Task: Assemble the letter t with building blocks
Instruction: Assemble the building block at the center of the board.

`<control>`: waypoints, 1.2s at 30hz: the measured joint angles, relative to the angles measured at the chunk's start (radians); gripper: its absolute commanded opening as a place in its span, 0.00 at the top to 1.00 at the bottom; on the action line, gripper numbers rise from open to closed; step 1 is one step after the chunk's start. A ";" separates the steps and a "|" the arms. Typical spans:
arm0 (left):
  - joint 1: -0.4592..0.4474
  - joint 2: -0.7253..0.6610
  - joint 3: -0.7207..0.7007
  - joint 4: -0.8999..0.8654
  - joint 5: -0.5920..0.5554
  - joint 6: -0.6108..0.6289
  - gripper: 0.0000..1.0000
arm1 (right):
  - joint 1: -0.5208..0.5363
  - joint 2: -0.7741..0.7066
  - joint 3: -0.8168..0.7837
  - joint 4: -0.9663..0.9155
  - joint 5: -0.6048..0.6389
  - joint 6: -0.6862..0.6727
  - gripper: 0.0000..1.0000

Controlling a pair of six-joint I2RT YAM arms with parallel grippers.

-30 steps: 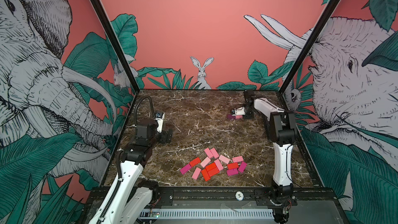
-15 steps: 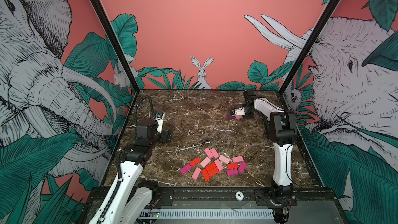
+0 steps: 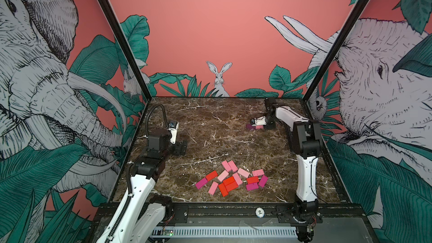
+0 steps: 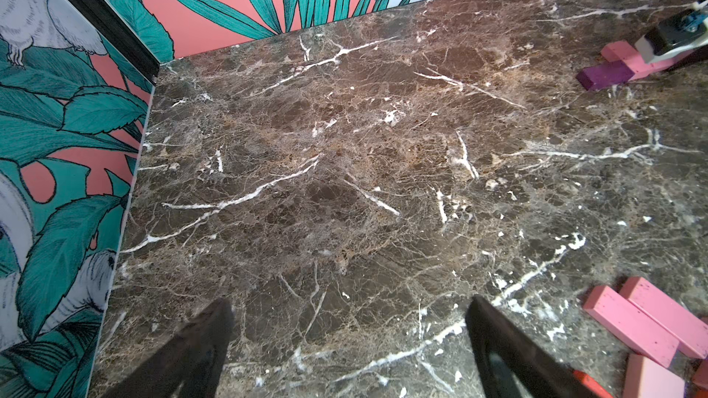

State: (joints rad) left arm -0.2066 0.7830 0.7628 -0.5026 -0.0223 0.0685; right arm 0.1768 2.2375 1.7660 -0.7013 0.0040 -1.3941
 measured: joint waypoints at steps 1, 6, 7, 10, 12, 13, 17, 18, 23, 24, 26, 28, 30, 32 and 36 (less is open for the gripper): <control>0.000 0.000 0.000 0.000 0.000 0.000 0.03 | 0.000 0.000 0.000 -0.001 -0.001 0.002 0.85; 0.000 0.000 0.000 0.000 0.000 0.000 0.03 | 0.000 0.000 0.000 -0.006 -0.004 0.004 0.82; 0.000 0.000 0.000 0.000 0.000 0.000 0.03 | 0.000 0.000 0.000 -0.006 -0.005 0.004 0.82; 0.000 0.000 0.000 0.000 0.002 0.000 0.03 | 0.000 0.000 0.000 -0.006 -0.005 0.004 0.82; 0.000 0.000 0.000 0.000 0.002 0.000 0.03 | 0.000 0.000 0.000 -0.006 -0.005 0.004 0.81; 0.000 0.000 0.000 0.000 0.002 0.000 0.03 | 0.000 0.000 0.000 -0.006 -0.005 0.004 0.79; 0.000 0.000 0.000 0.000 0.002 0.000 0.03 | 0.000 0.000 0.000 -0.006 -0.005 0.006 0.77; 0.000 0.000 0.000 0.000 0.002 0.000 0.03 | 0.000 0.000 0.000 -0.006 -0.005 0.006 0.76; 0.000 0.000 0.000 0.000 0.002 0.000 0.03 | 0.000 0.000 0.000 -0.006 -0.005 0.006 0.71; 0.000 0.000 0.000 0.000 0.002 0.000 0.03 | 0.000 0.000 0.000 -0.006 -0.006 0.007 0.69; 0.000 0.000 0.000 0.000 0.002 0.000 0.03 | 0.000 0.000 -0.002 -0.006 -0.006 0.007 0.66; 0.000 0.000 0.000 0.000 0.002 0.000 0.03 | 0.000 0.000 -0.002 -0.003 -0.008 0.009 0.63; 0.000 0.000 0.000 0.000 0.002 0.000 0.03 | 0.000 -0.001 -0.003 0.002 -0.009 0.011 0.58; 0.000 0.000 0.000 0.000 0.001 0.000 0.03 | 0.000 -0.002 -0.004 0.010 -0.009 0.014 0.57; 0.000 0.000 0.000 0.000 0.000 0.000 0.03 | 0.000 -0.004 -0.008 0.019 -0.009 0.018 0.54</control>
State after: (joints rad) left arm -0.2066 0.7830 0.7628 -0.5030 -0.0227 0.0685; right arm 0.1772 2.2337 1.7584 -0.6823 -0.0051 -1.3758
